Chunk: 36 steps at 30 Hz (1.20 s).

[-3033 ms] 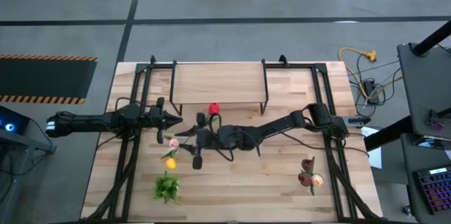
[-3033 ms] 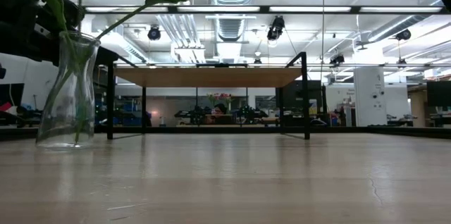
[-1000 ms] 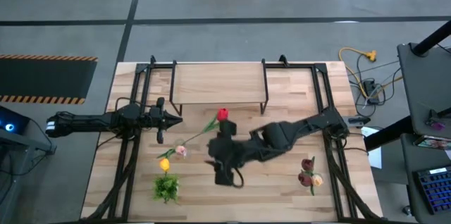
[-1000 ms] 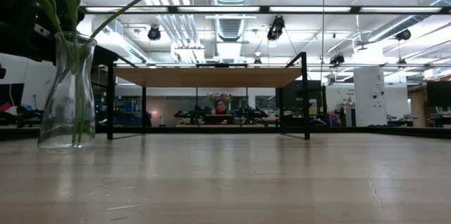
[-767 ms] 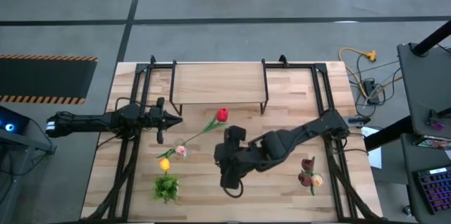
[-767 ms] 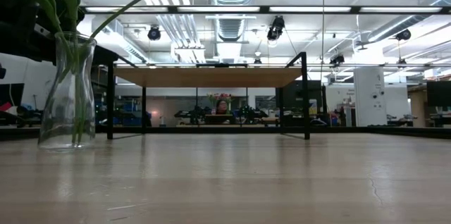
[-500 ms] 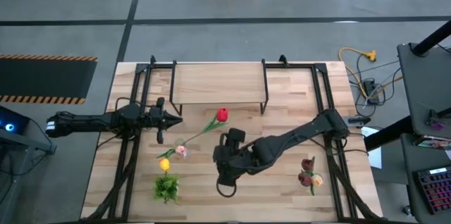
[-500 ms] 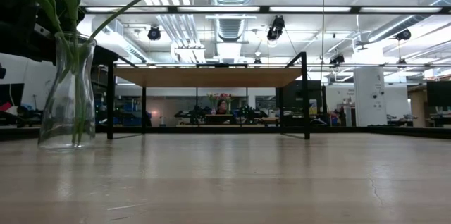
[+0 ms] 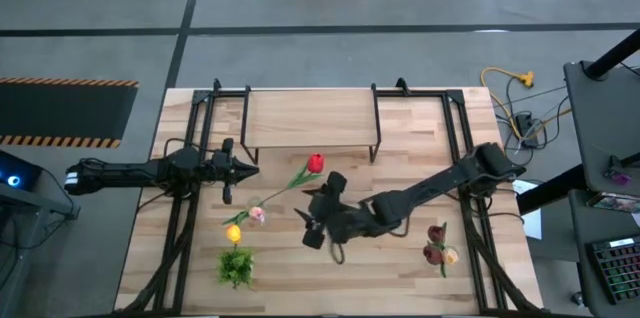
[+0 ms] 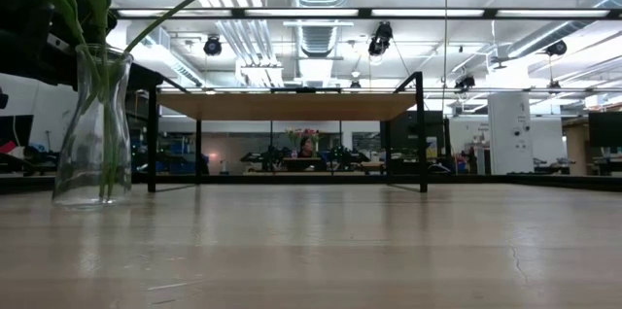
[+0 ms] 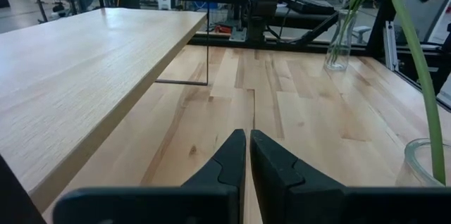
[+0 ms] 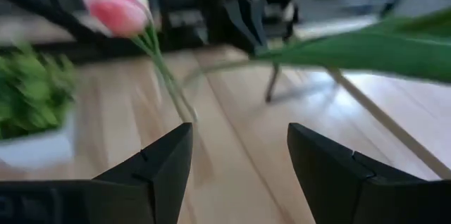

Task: Pick and place flowers into a vace then onto a shelf
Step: Adjust the red flower in the left transparent flower vase

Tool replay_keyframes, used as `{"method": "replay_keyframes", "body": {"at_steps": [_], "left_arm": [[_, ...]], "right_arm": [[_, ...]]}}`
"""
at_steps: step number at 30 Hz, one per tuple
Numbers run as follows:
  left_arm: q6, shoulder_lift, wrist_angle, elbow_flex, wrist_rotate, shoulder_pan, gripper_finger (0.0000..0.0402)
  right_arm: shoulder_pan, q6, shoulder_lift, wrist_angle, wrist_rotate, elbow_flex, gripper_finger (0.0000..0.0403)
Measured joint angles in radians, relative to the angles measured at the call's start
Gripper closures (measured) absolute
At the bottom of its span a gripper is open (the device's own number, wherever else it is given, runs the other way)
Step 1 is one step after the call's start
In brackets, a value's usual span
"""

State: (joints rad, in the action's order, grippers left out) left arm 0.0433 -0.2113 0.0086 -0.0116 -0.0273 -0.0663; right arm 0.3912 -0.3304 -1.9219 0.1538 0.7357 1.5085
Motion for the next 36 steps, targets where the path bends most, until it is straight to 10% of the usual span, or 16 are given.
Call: {"method": "replay_keyframes", "body": {"at_steps": [13,36], "left_arm": [[0.000,-0.018,-0.001,0.000,0.000,0.000,0.0396],[0.000,-0.026,-0.001,0.000,0.000,0.000,0.0396]], "right_arm": [[-0.068,0.252,0.061,-0.926,-0.240,-0.429,0.0179],[-0.156,0.262,0.062,-1.022,-0.366,-0.426,0.0239]]}}
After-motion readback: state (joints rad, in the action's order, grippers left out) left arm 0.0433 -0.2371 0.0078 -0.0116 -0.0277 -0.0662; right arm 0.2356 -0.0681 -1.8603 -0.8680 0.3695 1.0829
